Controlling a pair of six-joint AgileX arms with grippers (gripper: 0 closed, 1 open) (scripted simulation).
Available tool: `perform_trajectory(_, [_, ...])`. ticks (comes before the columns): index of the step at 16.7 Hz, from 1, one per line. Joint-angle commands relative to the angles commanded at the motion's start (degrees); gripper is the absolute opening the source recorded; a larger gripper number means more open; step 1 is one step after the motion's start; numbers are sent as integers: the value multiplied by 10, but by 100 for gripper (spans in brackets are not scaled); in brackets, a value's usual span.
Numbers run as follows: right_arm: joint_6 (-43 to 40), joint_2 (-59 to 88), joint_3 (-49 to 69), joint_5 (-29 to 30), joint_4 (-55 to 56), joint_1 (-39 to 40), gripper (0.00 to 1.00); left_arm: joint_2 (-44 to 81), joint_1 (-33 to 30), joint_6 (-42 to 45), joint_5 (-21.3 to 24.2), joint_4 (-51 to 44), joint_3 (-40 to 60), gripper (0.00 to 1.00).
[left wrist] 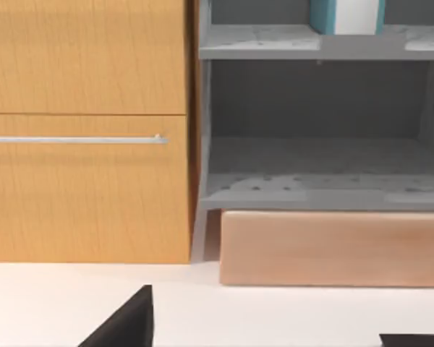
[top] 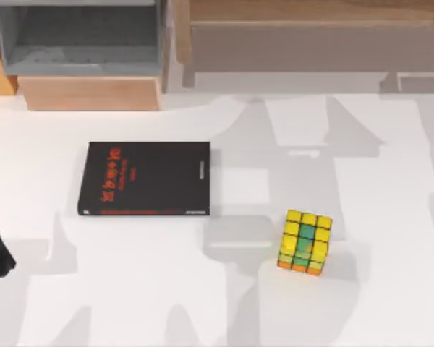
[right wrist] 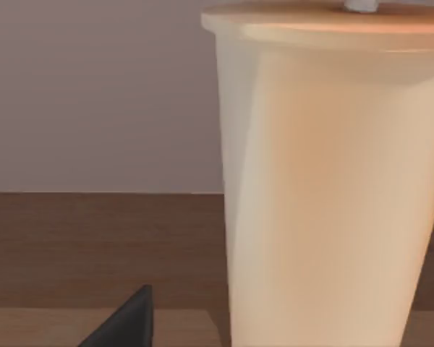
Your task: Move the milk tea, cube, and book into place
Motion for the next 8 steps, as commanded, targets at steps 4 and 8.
perform_trajectory(4, [0, 19, 20, 2, -5, 2, 100, 0, 0, 0, 0, 0, 0, 100])
perform_trajectory(8, [0, 82, 110, 4, -27, 2, 100, 0, 0, 0, 0, 0, 0, 100])
